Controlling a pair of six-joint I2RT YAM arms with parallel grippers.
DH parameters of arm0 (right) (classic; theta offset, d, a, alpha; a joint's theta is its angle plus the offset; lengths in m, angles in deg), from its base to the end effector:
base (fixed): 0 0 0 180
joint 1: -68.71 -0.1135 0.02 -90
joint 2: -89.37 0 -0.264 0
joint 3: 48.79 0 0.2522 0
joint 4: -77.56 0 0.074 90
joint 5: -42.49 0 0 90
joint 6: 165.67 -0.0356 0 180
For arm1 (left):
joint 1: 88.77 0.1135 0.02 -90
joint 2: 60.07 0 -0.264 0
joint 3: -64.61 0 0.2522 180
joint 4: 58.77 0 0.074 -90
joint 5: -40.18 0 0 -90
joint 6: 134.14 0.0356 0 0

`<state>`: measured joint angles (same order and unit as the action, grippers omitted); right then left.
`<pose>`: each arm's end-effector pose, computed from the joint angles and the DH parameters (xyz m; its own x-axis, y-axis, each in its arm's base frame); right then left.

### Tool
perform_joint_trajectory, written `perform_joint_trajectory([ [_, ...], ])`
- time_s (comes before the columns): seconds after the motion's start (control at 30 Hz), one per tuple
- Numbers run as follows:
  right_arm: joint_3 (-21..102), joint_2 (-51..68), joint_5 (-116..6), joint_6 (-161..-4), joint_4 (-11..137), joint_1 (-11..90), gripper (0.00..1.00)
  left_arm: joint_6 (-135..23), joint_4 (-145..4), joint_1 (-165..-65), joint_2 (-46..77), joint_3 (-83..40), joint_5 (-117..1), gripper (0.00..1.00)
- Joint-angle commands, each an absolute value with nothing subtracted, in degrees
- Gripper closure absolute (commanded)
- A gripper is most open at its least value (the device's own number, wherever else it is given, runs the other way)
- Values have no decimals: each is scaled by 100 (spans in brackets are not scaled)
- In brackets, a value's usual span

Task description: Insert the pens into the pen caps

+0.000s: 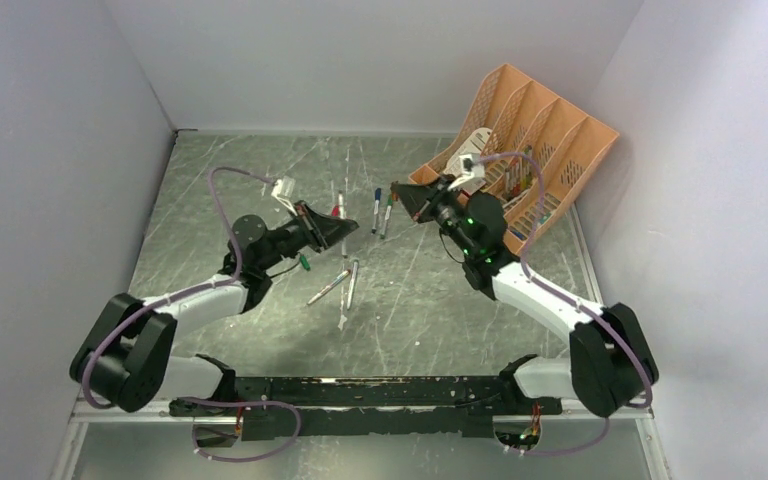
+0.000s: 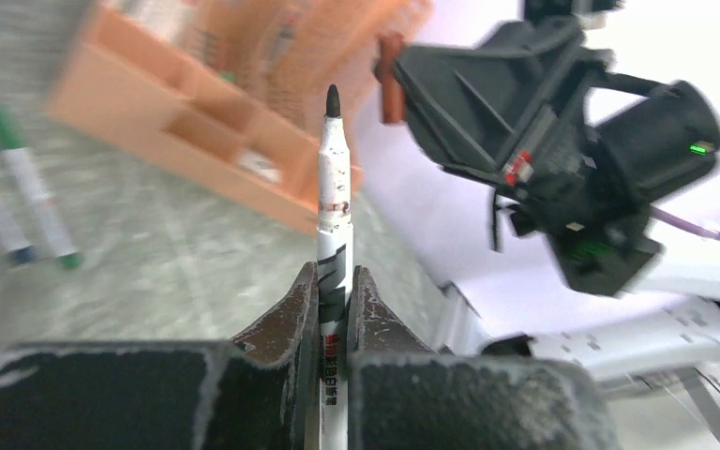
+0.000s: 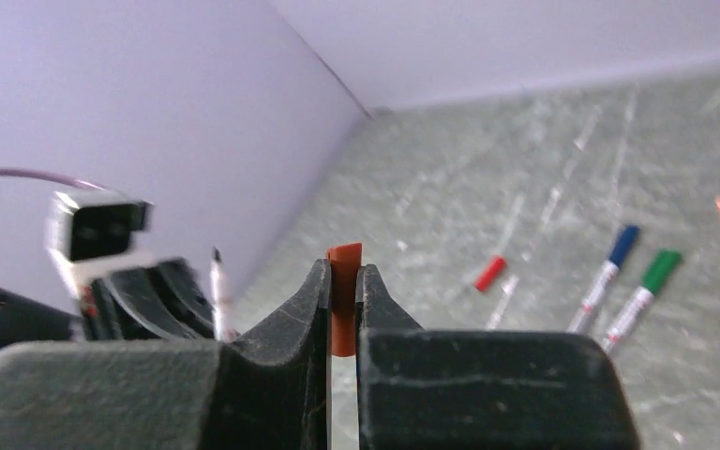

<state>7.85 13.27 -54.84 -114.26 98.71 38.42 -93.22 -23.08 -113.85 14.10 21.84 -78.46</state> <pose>0.2599 0.1571 0.2890 -0.3608 0.5057 -0.7836 -0.4930 0.6099 0.6205 0.2357 -0.1291 0.2440 -0.5638 -0.4683 -0.6803 0.5784 0.3640 -0.7300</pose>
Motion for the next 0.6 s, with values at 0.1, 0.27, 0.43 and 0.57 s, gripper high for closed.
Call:
perform_joint_trajectory([
  [0.1, -41, 2067, -6373, -12607, 12667, 4334, 100, -10146, 751, -12603, 2339, 1694, -8284, 93],
  [0.27, 13, 2124, -6491, -12713, 13038, 4354, 100, -10227, 1151, -12889, 2858, 1369, -8393, 93],
  [0.43, 43, 2140, -6502, -12785, 13085, 4361, 100, -10114, 827, -12914, 2829, 1298, -8310, 93],
  [0.57, 48, 2076, -6593, -12857, 13178, 4357, 100, -10092, 745, -12927, 2881, 1220, -8372, 93],
])
